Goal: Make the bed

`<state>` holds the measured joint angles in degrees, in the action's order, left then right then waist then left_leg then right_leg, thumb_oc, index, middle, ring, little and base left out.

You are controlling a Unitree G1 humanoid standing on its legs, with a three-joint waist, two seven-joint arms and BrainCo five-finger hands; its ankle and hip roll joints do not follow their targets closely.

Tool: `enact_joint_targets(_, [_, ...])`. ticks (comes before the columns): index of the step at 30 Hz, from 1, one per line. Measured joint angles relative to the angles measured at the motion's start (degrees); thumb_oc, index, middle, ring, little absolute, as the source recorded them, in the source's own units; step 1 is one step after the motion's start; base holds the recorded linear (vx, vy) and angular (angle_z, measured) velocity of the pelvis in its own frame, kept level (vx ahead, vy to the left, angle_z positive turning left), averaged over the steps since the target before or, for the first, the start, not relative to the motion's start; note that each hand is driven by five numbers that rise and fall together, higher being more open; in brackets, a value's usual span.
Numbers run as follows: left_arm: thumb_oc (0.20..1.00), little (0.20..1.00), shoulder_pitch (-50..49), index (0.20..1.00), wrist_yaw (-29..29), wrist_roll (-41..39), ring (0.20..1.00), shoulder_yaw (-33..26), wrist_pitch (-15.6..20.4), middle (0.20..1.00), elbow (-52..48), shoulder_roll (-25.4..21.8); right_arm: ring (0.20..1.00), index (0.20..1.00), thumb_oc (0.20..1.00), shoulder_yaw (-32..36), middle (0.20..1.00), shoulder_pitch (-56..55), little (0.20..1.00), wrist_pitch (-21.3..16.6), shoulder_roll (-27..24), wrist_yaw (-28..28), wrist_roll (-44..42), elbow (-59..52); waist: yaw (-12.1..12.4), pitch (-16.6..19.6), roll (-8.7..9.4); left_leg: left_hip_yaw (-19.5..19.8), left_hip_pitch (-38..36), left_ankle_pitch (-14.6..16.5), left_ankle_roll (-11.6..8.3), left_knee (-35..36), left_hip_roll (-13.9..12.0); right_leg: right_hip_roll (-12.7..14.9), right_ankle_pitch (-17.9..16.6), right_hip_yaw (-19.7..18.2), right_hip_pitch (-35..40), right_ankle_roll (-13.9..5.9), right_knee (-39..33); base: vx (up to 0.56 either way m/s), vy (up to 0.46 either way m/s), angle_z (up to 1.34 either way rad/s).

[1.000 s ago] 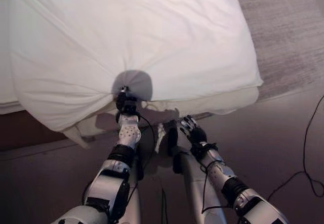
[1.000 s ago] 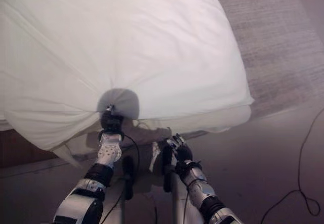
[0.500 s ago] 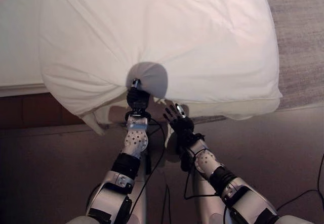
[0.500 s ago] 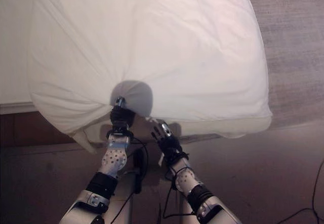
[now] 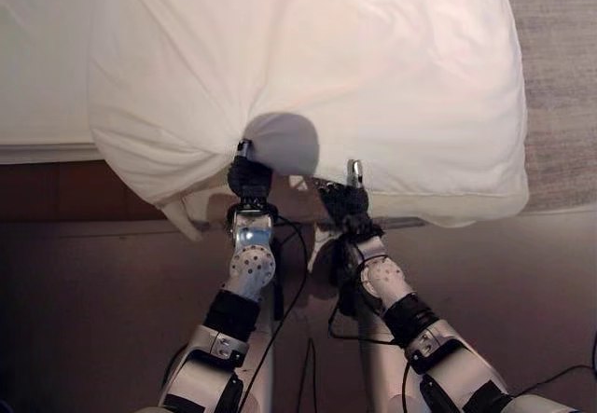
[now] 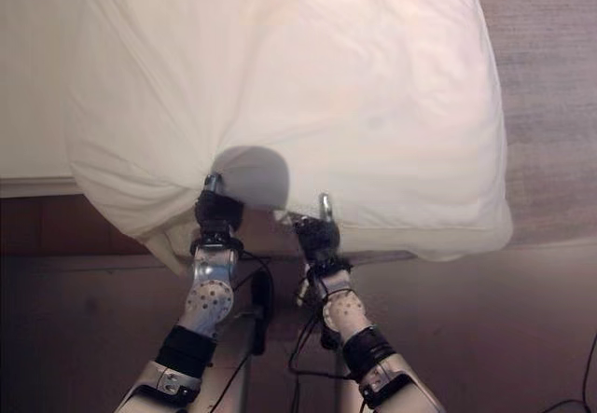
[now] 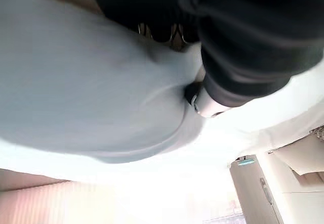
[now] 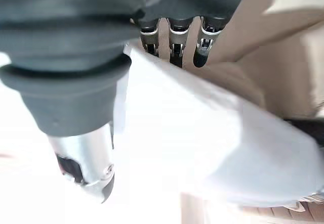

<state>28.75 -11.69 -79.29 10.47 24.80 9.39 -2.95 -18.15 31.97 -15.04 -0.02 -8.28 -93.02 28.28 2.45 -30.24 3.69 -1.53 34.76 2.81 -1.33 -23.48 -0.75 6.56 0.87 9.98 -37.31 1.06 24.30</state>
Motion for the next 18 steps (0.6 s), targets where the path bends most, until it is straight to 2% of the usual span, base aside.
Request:
enact_joint_targets(5, [0.2,0.2,-0.4,0.2,-2.2,4.2,0.2,-1.0,0.2,0.2,-2.1,-0.5,1.0,1.0,1.0,2.0,1.0,1.4,1.0,-2.7,-0.3,0.6,0.0,-1.1,0.0,-0.2,-0.35,-0.1,0.6,0.0,-0.01,0.0,0.0,0.0,0.1,0.0,-0.8,-0.01,0.0,0.0,0.007,0.0])
enact_joint_targets(18, [0.2,0.2,-0.3,0.2,-9.1,10.8,0.2,-3.2,0.2,0.2,-3.5,-0.4,1.0,1.0,1.0,7.2,1.0,3.5,1.0,-3.8,-1.2,5.0,0.5,-0.8,0.0,-0.4,-0.68,-0.2,1.0,0.0,-0.16,0.0,-0.2,-0.1,0.5,0.0,-1.4,0.22,0.6,0.0,0.001,0.0])
